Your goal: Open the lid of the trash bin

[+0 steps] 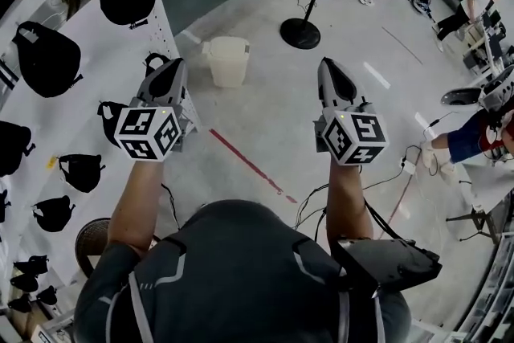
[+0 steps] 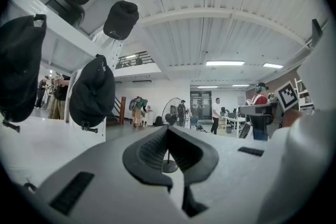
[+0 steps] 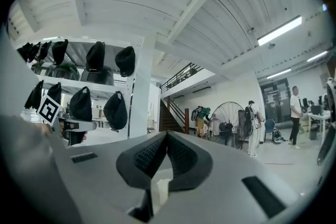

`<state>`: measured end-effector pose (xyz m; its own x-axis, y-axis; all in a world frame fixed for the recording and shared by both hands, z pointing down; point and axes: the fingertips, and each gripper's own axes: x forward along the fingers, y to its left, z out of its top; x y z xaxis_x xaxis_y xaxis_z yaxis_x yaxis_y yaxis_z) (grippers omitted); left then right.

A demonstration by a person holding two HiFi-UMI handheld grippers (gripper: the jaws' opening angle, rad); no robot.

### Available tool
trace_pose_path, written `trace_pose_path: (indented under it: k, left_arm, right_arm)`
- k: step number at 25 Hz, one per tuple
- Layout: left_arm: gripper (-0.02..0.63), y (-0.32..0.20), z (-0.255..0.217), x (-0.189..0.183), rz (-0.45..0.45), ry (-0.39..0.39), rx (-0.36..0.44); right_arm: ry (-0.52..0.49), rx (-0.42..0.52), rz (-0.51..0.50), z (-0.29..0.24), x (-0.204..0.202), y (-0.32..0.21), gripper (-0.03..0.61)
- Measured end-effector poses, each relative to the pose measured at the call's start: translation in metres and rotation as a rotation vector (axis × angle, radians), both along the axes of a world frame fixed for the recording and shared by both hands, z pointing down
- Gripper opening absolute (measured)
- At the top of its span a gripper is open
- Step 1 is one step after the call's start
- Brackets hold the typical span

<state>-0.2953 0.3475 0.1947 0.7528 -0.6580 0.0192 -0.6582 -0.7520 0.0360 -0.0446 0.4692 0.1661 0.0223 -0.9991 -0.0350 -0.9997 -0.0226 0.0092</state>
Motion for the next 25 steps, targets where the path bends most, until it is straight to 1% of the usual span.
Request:
trace_pose_path:
  k: [8,12,16,21,25]
  left_arm:
    - [0.008,0.013,0.001,0.035,0.011,-0.003,0.014]
    - [0.008,0.021,0.0,0.06,0.023,0.001,0.014]
    - [0.008,0.028,-0.002,0.084,0.017,-0.002,0.024]
    - [0.008,0.011,0.002,0.104,0.021,-0.04,0.045]
    - [0.008,-0.012,0.009,0.126,0.058,-0.051,0.053]
  right_arm:
    - [-0.007,0.024,-0.032,-0.003,0.023,0.013,0.026]
    - [0.012,0.015,-0.058,0.002,0.035,0.023,0.026]
    - [0.019,0.006,-0.071,0.008,0.057,0.029,0.026]
    - [-0.006,0.027,-0.059,0.016,0.077,0.013,0.026]
    - [-0.008,0.002,-0.02,0.026,0.102,-0.008,0.026]
